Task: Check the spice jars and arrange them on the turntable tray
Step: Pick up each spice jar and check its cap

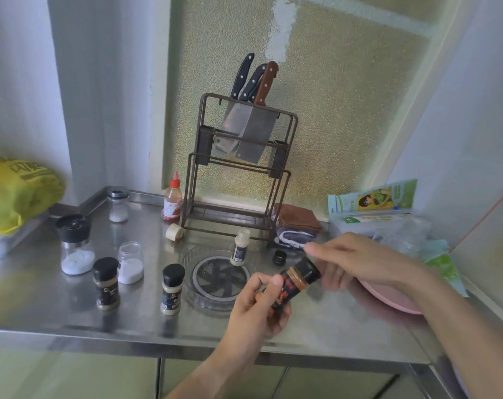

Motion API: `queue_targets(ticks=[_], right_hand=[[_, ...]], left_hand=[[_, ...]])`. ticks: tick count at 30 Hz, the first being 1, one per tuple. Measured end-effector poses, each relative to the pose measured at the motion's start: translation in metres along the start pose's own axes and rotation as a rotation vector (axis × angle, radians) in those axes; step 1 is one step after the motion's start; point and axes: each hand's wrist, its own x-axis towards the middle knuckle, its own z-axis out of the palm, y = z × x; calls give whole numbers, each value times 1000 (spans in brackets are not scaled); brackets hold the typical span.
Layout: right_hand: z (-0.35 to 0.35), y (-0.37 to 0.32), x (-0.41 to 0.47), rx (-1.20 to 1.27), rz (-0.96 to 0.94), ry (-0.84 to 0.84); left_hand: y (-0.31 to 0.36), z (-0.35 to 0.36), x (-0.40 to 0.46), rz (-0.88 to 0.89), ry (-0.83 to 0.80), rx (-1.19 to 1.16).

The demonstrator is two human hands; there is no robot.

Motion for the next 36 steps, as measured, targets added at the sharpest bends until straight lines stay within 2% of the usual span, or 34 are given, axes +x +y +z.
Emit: queue_targets(ticks=[3,8,10,14,17,19,21,23,28,36], right_hand=[[2,0,-3,-10,-62,-26],[3,6,-9,-47,-64,46],[5,10,-13,-9,-93,15],[8,19,-16,-49,-117,103],[-1,23,-22,-66,-110,147],[-12,26,-21,-168,-80,271],[-17,31,-13,-263,-18,372],[-13,39,2,-378,38,404],[18,84,47,-635,173,317],[37,109,72,-662,168,218]], left_hand=[[-2,1,0,23,-17,-3],[-12,3,-2,25,-69,-69],[-17,6,-1,34,-55,-93],[-28,14,3,112,10,-25],[-28,23,9,151,69,103],[-20,23,17,180,132,225],[-9,15,25,216,214,432],[3,3,32,255,322,643],[9,-18,52,222,456,809],[0,-42,85,152,580,1031]])
